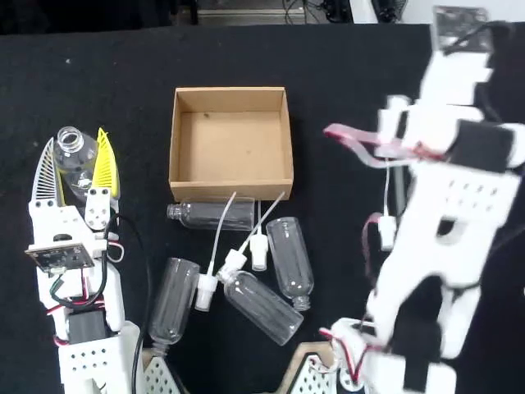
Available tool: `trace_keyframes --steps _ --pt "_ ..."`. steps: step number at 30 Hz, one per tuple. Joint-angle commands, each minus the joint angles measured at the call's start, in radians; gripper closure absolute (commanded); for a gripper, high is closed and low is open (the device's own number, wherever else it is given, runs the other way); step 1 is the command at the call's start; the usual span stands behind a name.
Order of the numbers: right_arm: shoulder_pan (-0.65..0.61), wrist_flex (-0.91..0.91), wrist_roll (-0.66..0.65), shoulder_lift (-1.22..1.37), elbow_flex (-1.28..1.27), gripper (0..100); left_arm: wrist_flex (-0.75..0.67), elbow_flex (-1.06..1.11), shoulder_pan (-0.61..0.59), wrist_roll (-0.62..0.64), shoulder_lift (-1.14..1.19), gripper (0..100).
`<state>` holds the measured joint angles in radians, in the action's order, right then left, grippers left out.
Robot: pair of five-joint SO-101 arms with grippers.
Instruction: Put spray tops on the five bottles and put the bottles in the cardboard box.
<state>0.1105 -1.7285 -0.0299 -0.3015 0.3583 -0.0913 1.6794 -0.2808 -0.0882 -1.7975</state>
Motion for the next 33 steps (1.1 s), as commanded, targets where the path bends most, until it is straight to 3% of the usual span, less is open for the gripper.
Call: trace_keyframes --steps 1,5,9,13,21,28,33 --pt "-0.209 0.117 0.075 -0.131 0.067 98.7 -0.026 0.021 0.008 0.009 -0.005 97" --pt "-0.411 0.292 0.083 -0.197 0.065 98.7 -0.02 0.021 0.008 0.009 -0.002 97" --pt "-0.516 0.382 0.083 -0.216 0.064 98.7 -0.02 0.021 0.008 0.009 0.0 97" --pt "-0.517 0.377 0.083 -0.214 0.062 98.7 -0.028 0.021 0.073 0.011 -0.005 97" --pt "-0.517 0.328 0.075 -0.252 0.062 98.7 0.009 0.021 0.469 0.011 0.002 97" --pt "-0.523 0.33 0.081 -0.326 0.064 98.7 0.46 0.021 0.682 0.003 -0.005 97" --pt "-0.525 0.33 0.083 -0.358 0.062 98.7 0.368 0.021 0.723 0.003 -0.005 97"
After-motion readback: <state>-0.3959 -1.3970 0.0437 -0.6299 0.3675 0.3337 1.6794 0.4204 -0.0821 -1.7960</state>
